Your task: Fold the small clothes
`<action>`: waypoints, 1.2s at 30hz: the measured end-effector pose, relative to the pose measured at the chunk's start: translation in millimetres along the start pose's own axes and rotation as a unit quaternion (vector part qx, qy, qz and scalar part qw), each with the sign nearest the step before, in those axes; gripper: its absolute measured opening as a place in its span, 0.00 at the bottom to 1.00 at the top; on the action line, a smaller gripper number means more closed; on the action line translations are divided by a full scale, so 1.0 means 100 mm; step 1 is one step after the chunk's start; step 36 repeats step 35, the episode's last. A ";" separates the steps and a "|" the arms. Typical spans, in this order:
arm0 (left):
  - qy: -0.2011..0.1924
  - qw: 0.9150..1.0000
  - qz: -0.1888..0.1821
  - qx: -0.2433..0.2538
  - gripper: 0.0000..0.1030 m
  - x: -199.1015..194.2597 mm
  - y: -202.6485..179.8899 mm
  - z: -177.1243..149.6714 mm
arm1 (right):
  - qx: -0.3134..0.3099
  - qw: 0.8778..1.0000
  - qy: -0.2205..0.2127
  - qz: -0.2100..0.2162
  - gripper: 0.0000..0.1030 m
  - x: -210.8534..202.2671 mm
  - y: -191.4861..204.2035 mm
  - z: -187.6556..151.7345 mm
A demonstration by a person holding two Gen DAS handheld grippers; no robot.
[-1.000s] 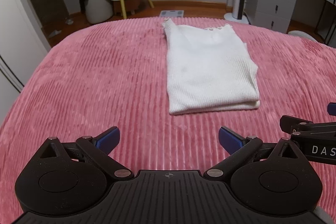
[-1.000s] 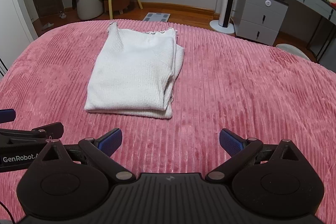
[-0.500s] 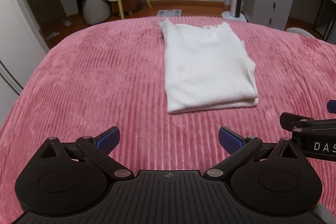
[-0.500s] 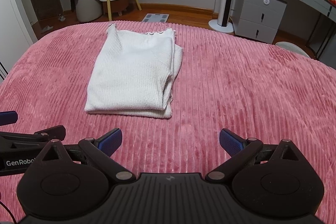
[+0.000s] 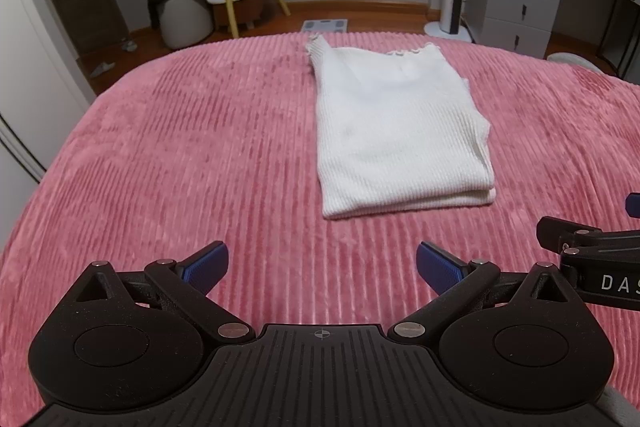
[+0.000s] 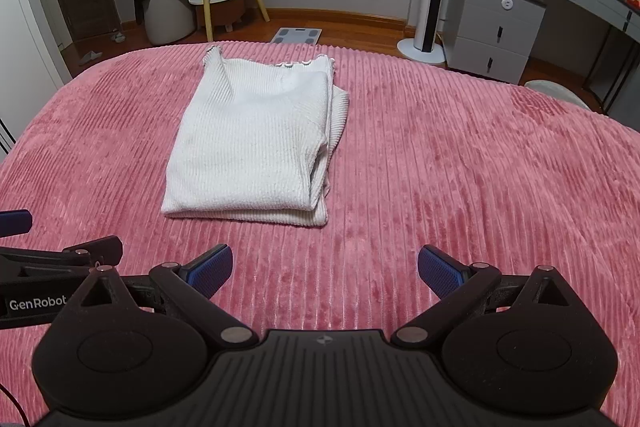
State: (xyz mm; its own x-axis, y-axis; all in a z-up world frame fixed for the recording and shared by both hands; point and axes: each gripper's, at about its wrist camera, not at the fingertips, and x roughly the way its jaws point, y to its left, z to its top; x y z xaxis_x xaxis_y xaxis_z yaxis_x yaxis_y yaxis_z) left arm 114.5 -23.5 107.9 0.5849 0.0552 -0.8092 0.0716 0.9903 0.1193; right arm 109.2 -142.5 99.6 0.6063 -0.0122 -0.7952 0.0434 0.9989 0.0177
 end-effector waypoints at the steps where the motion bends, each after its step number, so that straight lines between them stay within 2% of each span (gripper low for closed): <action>1: 0.000 1.000 0.001 0.001 1.00 0.00 0.00 0.00 | 0.000 1.000 0.000 0.000 0.96 0.00 0.00 0.00; 36: 0.000 0.999 0.015 0.028 1.00 0.04 -0.07 0.02 | -0.007 1.000 -0.003 -0.006 0.96 0.00 0.01 0.04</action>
